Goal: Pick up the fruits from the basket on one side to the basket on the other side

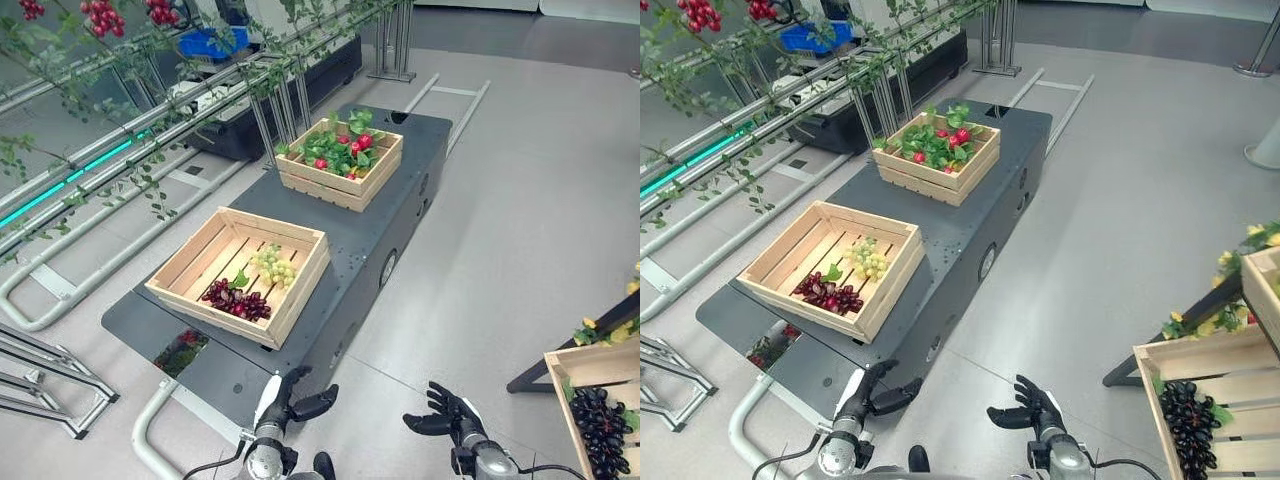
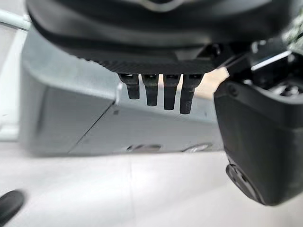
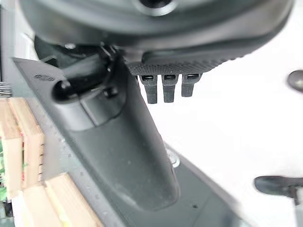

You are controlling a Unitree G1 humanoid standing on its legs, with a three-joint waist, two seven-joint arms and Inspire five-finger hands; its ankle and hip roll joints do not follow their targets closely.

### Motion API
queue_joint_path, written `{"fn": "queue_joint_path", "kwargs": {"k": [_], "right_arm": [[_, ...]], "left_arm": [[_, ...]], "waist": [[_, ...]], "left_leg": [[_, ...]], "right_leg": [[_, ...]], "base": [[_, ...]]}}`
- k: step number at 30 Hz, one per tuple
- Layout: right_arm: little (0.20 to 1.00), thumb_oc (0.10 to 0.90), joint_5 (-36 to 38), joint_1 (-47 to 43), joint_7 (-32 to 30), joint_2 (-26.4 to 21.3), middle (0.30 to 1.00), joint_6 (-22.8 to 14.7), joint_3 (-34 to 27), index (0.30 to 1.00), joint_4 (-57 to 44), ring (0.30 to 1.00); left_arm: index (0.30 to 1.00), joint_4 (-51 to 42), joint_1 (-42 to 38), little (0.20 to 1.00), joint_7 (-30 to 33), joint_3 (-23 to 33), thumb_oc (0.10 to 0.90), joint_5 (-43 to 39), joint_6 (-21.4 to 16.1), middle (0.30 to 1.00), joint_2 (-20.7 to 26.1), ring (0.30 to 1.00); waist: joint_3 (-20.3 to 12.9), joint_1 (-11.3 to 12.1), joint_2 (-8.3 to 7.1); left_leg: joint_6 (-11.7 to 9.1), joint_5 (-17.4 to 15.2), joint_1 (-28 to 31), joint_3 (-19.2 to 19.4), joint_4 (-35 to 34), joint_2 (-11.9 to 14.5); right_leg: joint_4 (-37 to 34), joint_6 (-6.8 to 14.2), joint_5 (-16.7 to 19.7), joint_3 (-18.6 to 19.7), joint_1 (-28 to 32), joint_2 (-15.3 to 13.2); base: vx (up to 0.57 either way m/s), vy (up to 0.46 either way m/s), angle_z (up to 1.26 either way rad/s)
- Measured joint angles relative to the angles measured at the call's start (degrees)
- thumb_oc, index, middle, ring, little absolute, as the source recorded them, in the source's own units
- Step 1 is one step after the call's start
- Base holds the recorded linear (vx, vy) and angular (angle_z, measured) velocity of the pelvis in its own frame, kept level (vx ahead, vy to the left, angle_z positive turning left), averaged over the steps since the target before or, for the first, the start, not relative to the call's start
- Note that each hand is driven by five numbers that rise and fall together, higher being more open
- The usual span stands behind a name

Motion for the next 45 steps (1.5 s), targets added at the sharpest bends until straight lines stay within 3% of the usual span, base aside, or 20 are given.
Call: {"fn": "queue_joint_path", "kwargs": {"k": [3, 5, 7, 9, 12, 13, 14, 15, 16, 18, 21, 24, 26, 29, 31, 34, 38, 41, 45], "right_arm": [[0.9, 0.8, 0.01, 0.32, -0.73, 0.21, 0.9, 0.0, 0.46, 0.9, -3.26, 0.9], [0.9, 0.8, 0.08, 1.72, -2.0, -0.35, 0.9, -0.03, 0.45, 0.9, -9.1, 0.9], [0.9, 0.8, -0.05, 1.46, -2.08, 0.1, 0.9, -0.05, 0.51, 0.9, -10.75, 0.9], [0.9, 0.8, -0.17, 1.22, -3.37, 0.24, 0.9, -0.41, 0.54, 0.9, -12.08, 0.9], [0.9, 0.8, -0.29, 0.58, -6.07, 0.28, 0.9, -0.42, 0.49, 0.9, -12.93, 0.9], [0.9, 0.8, -0.07, -0.04, -6.18, 0.28, 0.9, -0.6, 0.52, 0.9, -12.85, 0.9], [0.9, 0.8, -0.07, -0.4, -6.62, 0.28, 0.9, -0.6, 0.52, 0.9, -12.7, 0.9], [0.9, 0.8, -0.12, -0.55, -7.79, 0.64, 0.9, -0.51, 0.53, 0.9, -12.19, 0.9], [0.9, 0.8, -0.11, -0.53, -8.43, 1.16, 0.9, -0.35, 0.58, 0.9, -11.25, 0.9], [0.9, 0.8, -0.06, -0.57, -8.54, 1.28, 0.9, -0.34, 0.74, 0.9, -11.01, 0.9], [0.9, 0.8, 0.02, -0.78, -8.48, 0.19, 0.9, -0.32, 0.58, 0.9, -11.59, 0.9], [0.9, 0.8, 2.66, -1.16, -5.41, -4.17, 0.9, 0.94, 0.29, 0.9, -16.47, 0.9], [0.9, 0.8, 5.54, -0.39, -1.24, -8.47, 0.9, 1.99, 0.06, 0.9, -21.69, 0.9], [0.9, 0.8, 8.98, -0.75, 0.93, -12.16, 0.9, 2.0, -0.06, 0.9, -24.91, 0.9], [0.9, 0.8, 9.63, -2.52, 1.15, -13.83, 0.9, 1.95, -0.03, 0.9, -26.26, 0.9], [0.9, 0.8, 11.89, -8.03, 1.15, -13.66, 0.9, 1.98, 0.74, 0.9, -26.23, 0.9], [0.9, 0.8, 13.94, -11.6, 1.22, -12.97, 0.9, 1.99, 1.19, 0.9, -26.48, 0.9], [0.9, 0.8, 13.94, -12.6, 1.22, -12.86, 0.9, 2.0, 2.66, 0.9, -26.78, 0.9], [0.9, 0.8, 13.92, -12.14, 1.22, -12.96, 0.9, 2.0, 2.88, 0.9, -26.93, 0.9]], "left_arm": [[0.9, -8.51, -0.41, 0.9, -0.12, -0.09, 0.8, 0.85, 0.05, 0.9, 3.59, 0.9], [0.9, -14.44, -3.82, 0.9, -0.83, -0.18, 0.8, 1.03, 0.37, 0.9, 5.99, 0.9], [0.9, -16.53, -5.97, 0.9, -0.8, 0.11, 0.8, 1.0, 0.8, 0.9, 7.78, 0.9], [0.9, -17.85, -7.12, 0.9, -0.78, 1.31, 0.8, 0.93, 1.8, 0.9, 8.62, 0.9], [0.9, -18.94, -8.6, 0.9, -0.34, 1.93, 0.8, -0.64, 4.03, 0.9, 9.33, 0.9], [0.9, -17.89, -9.92, 0.9, 0.06, 1.22, 0.8, -1.37, 4.27, 0.9, 9.36, 0.9], [0.9, -16.51, -11.35, 0.9, 0.14, 0.52, 0.8, -1.33, 4.26, 0.9, 9.13, 0.9], [0.9, -15.09, -12.5, 0.9, 0.11, -0.46, 0.8, -1.26, 4.26, 0.9, 8.44, 0.9], [0.9, -15.1, -11.08, 0.9, 0.18, -0.54, 0.8, -1.25, 4.26, 0.9, 7.48, 0.9], [0.9, -15.61, -8.41, 0.9, 0.27, -0.58, 0.8, -0.81, 4.26, 0.9, 6.38, 0.9], [0.9, -18.18, -5.6, 0.9, 2.94, -0.6, 0.8, 4.34, 4.21, 0.9, 6.36, 0.9], [0.9, -24.46, -6.27, 0.9, 4.24, -0.18, 0.8, 6.57, 4.45, 0.9, 9.92, 0.9], [0.9, -28.4, -8.84, 0.9, 4.67, 0.55, 0.8, 7.18, 5.34, 0.9, 14.81, 0.9], [0.9, -28.1, -15.24, 0.9, 7.25, 1.41, 0.8, 8.56, 8.62, 0.9, 20.4, 0.9], [0.9, -26.0, -21.87, 0.9, 9.04, 1.24, 0.8, 8.97, 9.73, 0.9, 24.53, 0.9], [0.9, -18.08, -36.9, 0.9, 11.18, -2.74, 0.8, 8.94, 12.95, 0.9, 30.17, 0.9], [0.9, -15.77, -45.5, 0.9, 12.25, -7.1, 0.8, 9.68, 16.93, 0.9, 33.42, 0.9], [0.9, -15.75, -49.05, 0.9, 12.33, -10.39, 0.8, 12.18, 19.16, 0.9, 35.2, 0.9], [0.9, -15.44, -50.34, 0.9, 12.08, -12.71, 0.8, 15.21, 22.42, 0.9, 35.72, 0.9]], "waist": [[1.12, 0.08, 0.45], [2.45, -0.46, 1.27], [3.27, -0.48, 1.49], [3.86, -0.98, 2.42], [4.49, -1.04, 2.28], [4.33, -1.71, 1.94], [4.37, -2.76, 1.73], [4.38, -4.38, 0.79], [4.26, -4.39, 0.26], [4.15, -3.69, 0.21], [3.59, -2.93, 1.68], [3.6, -2.73, 1.86], [3.64, -3.27, 1.88], [3.77, -3.81, 2.09], [4.7, -4.05, 2.83], [10.18, -4.02, 1.99], [16.69, -5.26, 1.51], [18.62, -5.71, -0.08], [19.18, -6.42, -0.75]], "left_leg": [[2.05, -0.57, -0.09, -1.3, 0.0, -1.02], [4.32, -0.98, 0.95, -3.57, 0.43, -3.05], [5.21, -1.57, 2.12, -4.43, 0.42, -3.9], [5.41, -1.74, 2.26, -5.06, 0.43, -3.78], [5.16, -2.14, 1.08, -6.91, 0.4, -3.95], [4.67, -2.25, -0.61, -8.88, 0.41, -3.99], [4.3, -1.94, -1.63, -10.86, 0.42, -4.2], [4.23, -1.37, -2.01, -12.92, 0.43, -4.78], [3.25, -2.08, -0.68, -12.43, 0.43, -4.78], [1.71, -3.59, 1.7, -10.99, 0.43, -4.09], [-0.44, -5.04, 3.6, -9.99, 0.73, -0.55], [-0.97, -5.38, 2.84, -9.31, 1.95, 0.78], [-1.08, -5.5, 1.68, -9.25, 3.51, 0.74], [-1.33, -5.66, 0.45, -9.26, 4.06, 0.71], [-2.2, -6.24, -3.01, -9.18, 4.2, 0.84], [-1.37, -6.45, -10.84, -9.01, 9.03, -0.83], [-0.58, -7.99, -16.28, -9.19, 15.45, -1.98], [-0.55, -10.16, -21.1, -9.09, 21.37, -2.06], [-0.78, -13.31, -25.85, -9.15, 28.62, -1.02]], "right_leg": [[10.77, -0.48, -0.16, 0.06, -4.19, -3.14], [33.01, -0.71, -0.74, 6.34, -13.91, -8.27], [40.1, -1.0, -0.98, 11.16, -19.54, -7.11], [36.95, -0.69, -1.21, 13.91, -22.36, -3.36], [17.09, -0.63, -0.66, 14.65, -23.69, 2.0], [6.69, 0.44, 0.1, 19.94, -23.36, 4.84], [2.33, 0.62, 0.37, 22.43, -23.02, 5.38], [0.72, -0.92, 2.52, 22.93, -21.82, 5.3], [0.51, -2.2, 4.54, 21.97, -19.55, 5.43], [-0.78, -2.35, 10.93, 19.9, -16.6, 5.26], [-5.74, -4.58, 11.36, 17.7, -11.54, 8.84], [-5.72, -5.95, 10.67, 17.66, -11.67, 10.01], [-5.71, -6.27, 10.42, 17.67, -11.62, 9.83], [-5.66, -6.28, 10.39, 17.64, -12.72, 9.84], [-4.63, -6.11, 11.0, 17.22, -16.98, 9.85], [1.82, -5.82, 10.77, 17.22, -25.59, 7.64], [10.11, -5.51, 8.05, 17.92, -31.53, 5.65], [15.48, -5.84, 6.15, 18.2, -36.09, 4.82], [20.38, -6.34, 4.2, 18.26, -39.76, 4.83]], "base": [[0.15, 0.284, 0.31], [0.16, 0.136, 0.58], [0.12, -0.076, 0.35], [0.09, -0.171, 0.25], [0.0, -0.248, 0.35], [0.1, -0.196, 0.59], [0.19, -0.212, 1.28], [0.18, -0.172, 1.3], [0.21, -0.173, 1.02], [0.26, -0.166, 0.29], [0.17, -0.054, 0.19], [0.15, 0.018, -0.05], [0.05, 0.024, -0.03], [-0.08, 0.066, 0.0], [-0.21, 0.109, 0.06], [-0.12, 0.097, 0.05], [-0.06, 0.076, 0.12], [-0.03, 0.051, 0.06], [-0.03, 0.051, 0.0]]}}
